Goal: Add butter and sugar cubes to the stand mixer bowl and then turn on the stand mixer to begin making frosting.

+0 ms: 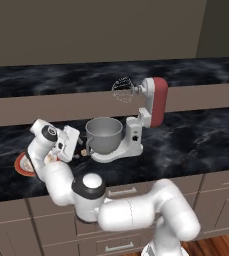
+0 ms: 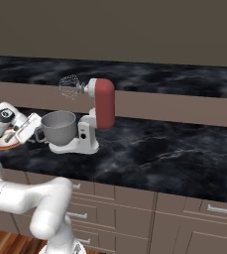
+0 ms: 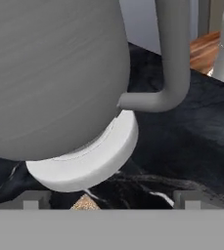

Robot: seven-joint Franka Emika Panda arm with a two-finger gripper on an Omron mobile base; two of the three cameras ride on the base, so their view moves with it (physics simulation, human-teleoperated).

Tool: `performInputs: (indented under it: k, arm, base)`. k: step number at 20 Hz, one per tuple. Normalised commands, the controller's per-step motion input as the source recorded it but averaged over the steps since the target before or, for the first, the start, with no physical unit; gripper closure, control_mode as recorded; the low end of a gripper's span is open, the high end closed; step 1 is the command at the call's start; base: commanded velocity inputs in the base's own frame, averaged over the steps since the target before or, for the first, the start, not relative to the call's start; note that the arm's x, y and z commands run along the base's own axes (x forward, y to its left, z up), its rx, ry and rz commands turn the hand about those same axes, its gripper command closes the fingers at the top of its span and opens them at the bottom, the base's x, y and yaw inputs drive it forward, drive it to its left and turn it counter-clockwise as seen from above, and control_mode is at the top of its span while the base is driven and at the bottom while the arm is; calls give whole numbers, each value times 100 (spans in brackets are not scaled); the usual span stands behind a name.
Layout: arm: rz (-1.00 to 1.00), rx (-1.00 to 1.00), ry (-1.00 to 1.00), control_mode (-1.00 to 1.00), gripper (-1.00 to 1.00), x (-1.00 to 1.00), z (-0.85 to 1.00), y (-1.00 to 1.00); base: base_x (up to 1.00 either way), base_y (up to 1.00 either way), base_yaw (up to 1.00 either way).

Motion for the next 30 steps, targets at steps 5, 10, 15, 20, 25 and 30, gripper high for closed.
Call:
performInputs:
  k: [5, 10, 15, 20, 25, 30]
  arm:
    - [-15, -5, 0, -100, -100, 20, -30, 2]
    - [-11, -4, -1, -100, -100, 27, -23, 13]
    - [-10, -6, 0, -100, -100, 24, -24, 5]
    - [-9, -6, 0, -100, -100, 24, -22, 10]
    - [-9, -6, 0, -100, -100, 10, -22, 5]
    - [-16, -9, 1, -100, -100, 0, -24, -3]
  base:
    - [0, 0, 0]
    - [0, 0, 0]
    - [0, 0, 0]
    - [0, 0, 0]
    - [0, 0, 0]
    - [0, 0, 0]
